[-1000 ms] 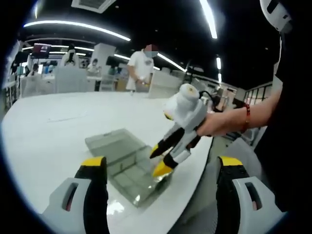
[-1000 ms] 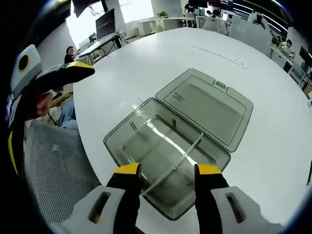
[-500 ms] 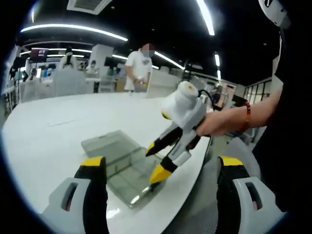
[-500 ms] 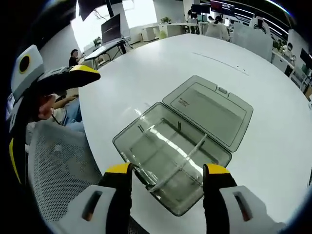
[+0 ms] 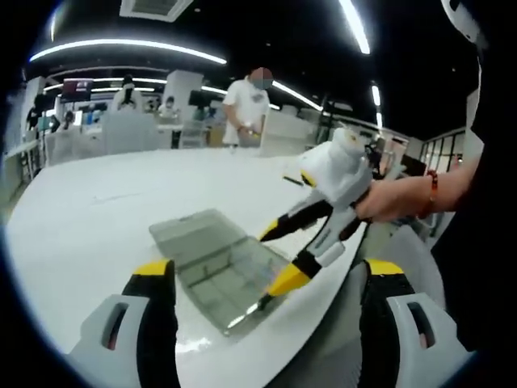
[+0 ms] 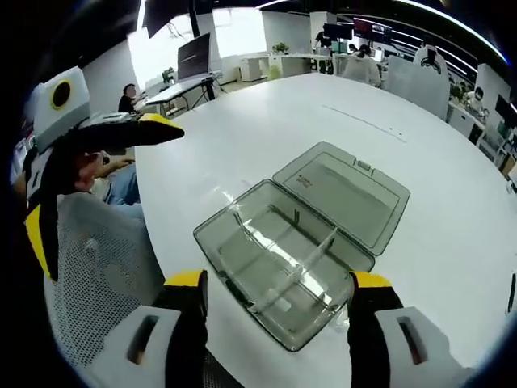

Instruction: Insert the divider into the dual guide fixture by aligning both edges with the guide slots and pushing it downward to the bottom, including one-sided entry, uneven engagement, binding, and posture correction.

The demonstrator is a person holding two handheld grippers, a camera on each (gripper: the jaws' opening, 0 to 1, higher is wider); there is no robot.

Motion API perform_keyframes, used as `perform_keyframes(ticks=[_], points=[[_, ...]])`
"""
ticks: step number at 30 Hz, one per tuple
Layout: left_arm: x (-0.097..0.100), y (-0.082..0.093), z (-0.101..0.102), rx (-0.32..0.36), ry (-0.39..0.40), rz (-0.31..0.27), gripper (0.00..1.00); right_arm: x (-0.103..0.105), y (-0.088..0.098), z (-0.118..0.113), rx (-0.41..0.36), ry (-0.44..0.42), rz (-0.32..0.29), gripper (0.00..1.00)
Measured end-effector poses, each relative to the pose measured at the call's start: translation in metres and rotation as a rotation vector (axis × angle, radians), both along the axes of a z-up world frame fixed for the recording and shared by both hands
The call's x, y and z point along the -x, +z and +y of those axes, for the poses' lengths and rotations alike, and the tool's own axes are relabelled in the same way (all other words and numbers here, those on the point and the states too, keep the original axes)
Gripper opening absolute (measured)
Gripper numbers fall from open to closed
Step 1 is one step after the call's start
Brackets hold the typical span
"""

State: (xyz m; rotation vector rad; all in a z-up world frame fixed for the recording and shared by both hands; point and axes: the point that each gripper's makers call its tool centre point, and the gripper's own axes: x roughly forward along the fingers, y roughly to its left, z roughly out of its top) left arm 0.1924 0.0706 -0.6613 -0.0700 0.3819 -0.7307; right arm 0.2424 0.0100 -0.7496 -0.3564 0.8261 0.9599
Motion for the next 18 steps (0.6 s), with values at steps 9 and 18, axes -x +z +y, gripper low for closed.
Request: perform_keyframes(ticks=[9, 18], points=[[0.0013, -0.0019, -0.0011, -0.017, 0.052, 0.015, 0.93, 0.0024, 0.0030, 0.0011, -0.027, -0.010, 0.011, 0.72], [0.0073, -0.0017, 0.0050, -0.032, 0.112, 0.029, 0.93, 0.0026, 0.0065, -0.0020, -0.043, 0.000, -0.003, 0.71]])
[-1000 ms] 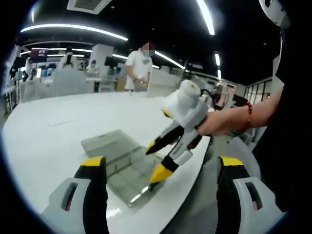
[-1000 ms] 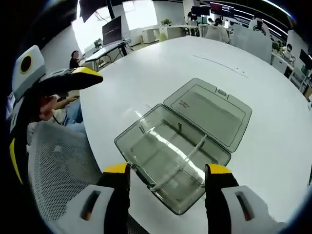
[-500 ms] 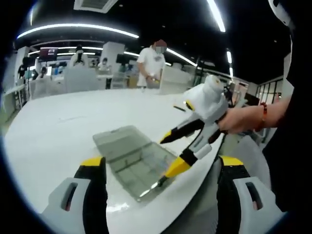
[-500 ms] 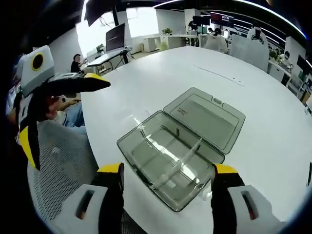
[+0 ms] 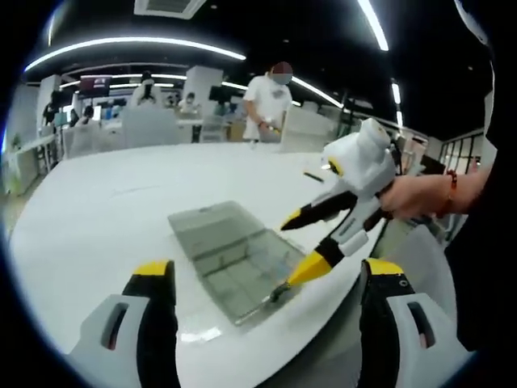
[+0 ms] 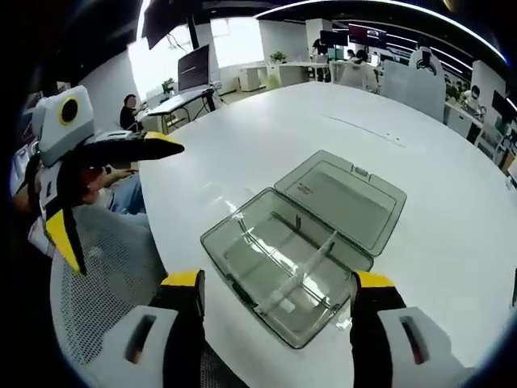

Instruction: Insert the divider into the dual guide fixture by aligning both edges with the guide slots and pushing it downward to the bottom, including one-sided entry, uneven engagement, binding, and posture correction.

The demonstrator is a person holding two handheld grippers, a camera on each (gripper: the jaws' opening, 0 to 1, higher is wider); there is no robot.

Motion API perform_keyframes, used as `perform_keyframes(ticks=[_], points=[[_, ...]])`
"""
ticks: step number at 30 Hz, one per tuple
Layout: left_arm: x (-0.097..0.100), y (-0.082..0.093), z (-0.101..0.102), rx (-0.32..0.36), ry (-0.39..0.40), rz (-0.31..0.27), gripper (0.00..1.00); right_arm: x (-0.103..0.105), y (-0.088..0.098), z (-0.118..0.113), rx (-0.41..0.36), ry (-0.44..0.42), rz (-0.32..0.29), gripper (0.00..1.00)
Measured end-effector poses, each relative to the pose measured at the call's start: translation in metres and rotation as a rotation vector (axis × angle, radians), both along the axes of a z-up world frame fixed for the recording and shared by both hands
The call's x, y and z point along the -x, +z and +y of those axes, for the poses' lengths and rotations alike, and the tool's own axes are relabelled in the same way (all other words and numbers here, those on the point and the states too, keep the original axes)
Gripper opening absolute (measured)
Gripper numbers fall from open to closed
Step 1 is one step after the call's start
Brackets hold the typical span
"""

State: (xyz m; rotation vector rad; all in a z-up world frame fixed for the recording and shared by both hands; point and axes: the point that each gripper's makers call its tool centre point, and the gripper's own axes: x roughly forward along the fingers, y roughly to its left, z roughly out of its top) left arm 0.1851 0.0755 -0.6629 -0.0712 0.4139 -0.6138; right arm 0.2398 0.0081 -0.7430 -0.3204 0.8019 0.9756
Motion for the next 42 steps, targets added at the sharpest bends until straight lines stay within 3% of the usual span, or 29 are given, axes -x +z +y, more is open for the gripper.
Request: perform_keyframes(ticks=[9, 23, 42], points=[[0.002, -0.004, 0.006, -0.031, 0.048, 0.009, 0.93, 0.011, 0.001, -0.002, -0.026, 0.019, -0.001, 0.71], [0.003, -0.012, 0.022, -0.063, 0.099, 0.044, 0.92, 0.011, 0.016, -0.007, -0.057, 0.020, -0.022, 0.71], [-0.002, -0.028, 0.042, -0.086, 0.189, 0.091, 0.91, 0.005, 0.040, -0.033, -0.103, -0.082, -0.084, 0.68]])
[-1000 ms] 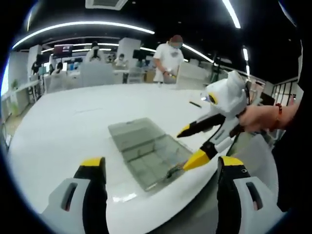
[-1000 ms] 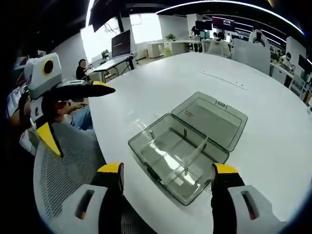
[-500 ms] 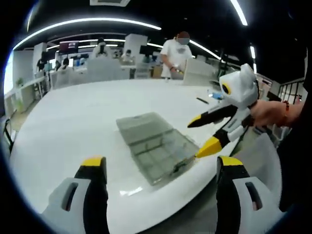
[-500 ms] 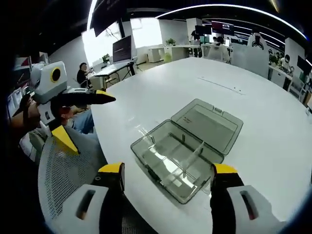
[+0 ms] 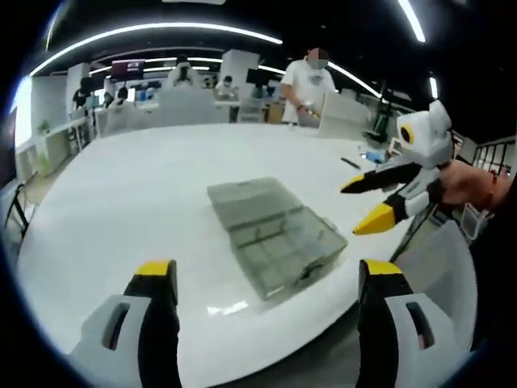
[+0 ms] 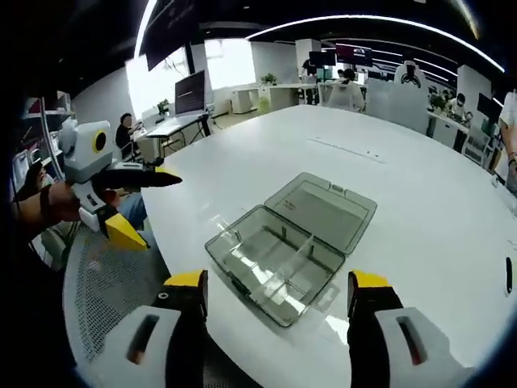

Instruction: Insert the divider into the dual guide fixture by aligning both edges with the guide slots and pushing it downward to the bottom, including one-sided entry, uneven engagement, binding, and posture correction.

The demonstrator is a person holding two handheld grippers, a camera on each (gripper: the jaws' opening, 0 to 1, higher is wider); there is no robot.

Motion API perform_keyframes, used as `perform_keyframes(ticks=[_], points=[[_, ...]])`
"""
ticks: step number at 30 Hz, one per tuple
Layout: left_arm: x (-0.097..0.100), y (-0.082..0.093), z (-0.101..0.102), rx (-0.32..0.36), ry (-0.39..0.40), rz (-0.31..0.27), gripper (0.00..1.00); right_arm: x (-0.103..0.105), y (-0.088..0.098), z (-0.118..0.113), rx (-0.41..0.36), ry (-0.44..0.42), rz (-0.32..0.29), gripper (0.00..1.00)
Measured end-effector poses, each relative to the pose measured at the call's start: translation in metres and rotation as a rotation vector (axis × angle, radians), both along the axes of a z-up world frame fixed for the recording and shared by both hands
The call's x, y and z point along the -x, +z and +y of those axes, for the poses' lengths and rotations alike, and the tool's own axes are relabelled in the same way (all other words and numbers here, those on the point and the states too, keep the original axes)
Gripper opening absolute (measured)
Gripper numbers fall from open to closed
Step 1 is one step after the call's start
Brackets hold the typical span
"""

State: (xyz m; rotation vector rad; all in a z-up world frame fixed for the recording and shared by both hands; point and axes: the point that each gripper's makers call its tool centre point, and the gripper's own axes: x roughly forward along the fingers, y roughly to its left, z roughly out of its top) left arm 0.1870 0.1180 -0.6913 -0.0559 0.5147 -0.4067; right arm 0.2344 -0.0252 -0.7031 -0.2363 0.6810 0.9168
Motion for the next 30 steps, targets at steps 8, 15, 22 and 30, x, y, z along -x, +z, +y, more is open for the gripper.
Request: perform_keyframes(ticks=[8, 15, 22, 30], points=[[0.002, -0.006, 0.003, -0.042, 0.015, 0.027, 0.89, 0.008, 0.005, -0.004, -0.022, 0.000, -0.001, 0.68], [0.004, -0.013, 0.010, -0.098, 0.046, 0.059, 0.88, 0.007, 0.008, -0.009, -0.028, -0.010, -0.009, 0.67], [0.005, -0.022, 0.017, -0.133, 0.057, 0.102, 0.84, 0.011, 0.006, -0.009, -0.032, -0.009, 0.000, 0.66], [0.003, -0.031, 0.023, -0.180, 0.051, 0.144, 0.81, 0.010, 0.006, -0.013, -0.041, -0.037, 0.006, 0.65]])
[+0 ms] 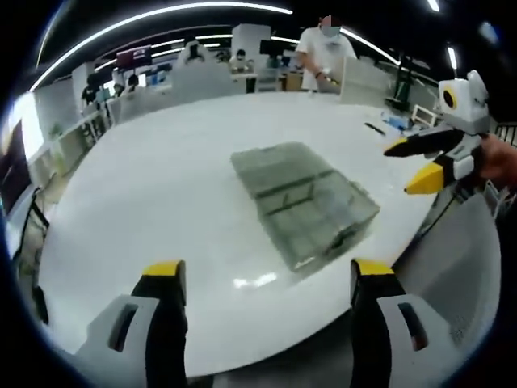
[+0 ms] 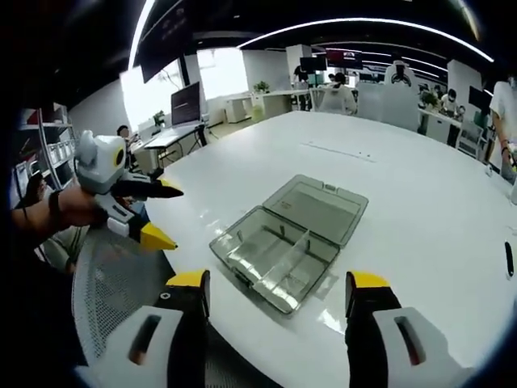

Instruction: Insert the divider into the dual guide fixture by aligning both edges with the guide slots and pushing it downward to the bottom, including one-sided entry, uneven engagement, binding, and posture correction.

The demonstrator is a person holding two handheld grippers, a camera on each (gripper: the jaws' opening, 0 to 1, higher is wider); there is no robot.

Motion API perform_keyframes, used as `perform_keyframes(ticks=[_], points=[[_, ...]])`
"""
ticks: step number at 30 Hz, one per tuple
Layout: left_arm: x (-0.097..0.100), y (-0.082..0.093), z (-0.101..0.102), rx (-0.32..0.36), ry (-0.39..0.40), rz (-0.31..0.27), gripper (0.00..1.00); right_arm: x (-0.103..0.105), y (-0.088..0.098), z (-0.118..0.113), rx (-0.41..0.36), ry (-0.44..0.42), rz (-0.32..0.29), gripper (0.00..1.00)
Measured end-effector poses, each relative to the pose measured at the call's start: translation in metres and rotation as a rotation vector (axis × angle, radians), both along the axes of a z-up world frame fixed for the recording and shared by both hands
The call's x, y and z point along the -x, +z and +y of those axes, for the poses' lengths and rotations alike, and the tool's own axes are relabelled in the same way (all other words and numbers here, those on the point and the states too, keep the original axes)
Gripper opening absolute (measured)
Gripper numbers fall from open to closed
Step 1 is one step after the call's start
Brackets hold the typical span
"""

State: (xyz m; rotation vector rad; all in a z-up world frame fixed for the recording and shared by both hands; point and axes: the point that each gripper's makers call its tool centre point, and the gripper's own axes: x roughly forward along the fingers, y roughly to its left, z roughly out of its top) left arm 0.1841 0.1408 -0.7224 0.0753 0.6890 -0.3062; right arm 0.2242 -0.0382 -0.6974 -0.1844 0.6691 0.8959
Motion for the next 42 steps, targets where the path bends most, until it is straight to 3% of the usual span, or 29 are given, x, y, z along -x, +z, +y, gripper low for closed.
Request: perform_keyframes(ticks=[3, 6, 16, 20, 35, 38, 42], points=[[-0.001, -0.003, 0.000, -0.032, -0.019, 0.009, 0.80, 0.000, -0.001, 0.000, -0.003, -0.004, 0.008, 0.65], [-0.001, -0.011, 0.002, -0.027, -0.014, 0.052, 0.78, 0.000, -0.002, -0.001, 0.003, -0.002, 0.015, 0.65], [-0.004, -0.020, 0.001, -0.040, -0.005, 0.087, 0.74, -0.005, -0.003, -0.004, 0.009, 0.010, 0.017, 0.64], [-0.005, -0.020, 0.001, -0.002, 0.025, 0.090, 0.72, -0.004, -0.002, -0.003, 0.008, 0.019, 0.018, 0.64], [-0.005, -0.031, 0.012, -0.020, 0.079, 0.121, 0.65, -0.005, -0.002, -0.005, -0.006, 0.004, 0.025, 0.63], [-0.003, -0.036, 0.012, 0.001, 0.092, 0.154, 0.60, -0.006, -0.003, -0.005, -0.007, -0.005, 0.029, 0.63], [-0.004, -0.038, 0.011, 0.012, 0.103, 0.151, 0.58, -0.004, -0.003, -0.005, -0.005, -0.003, 0.029, 0.63]])
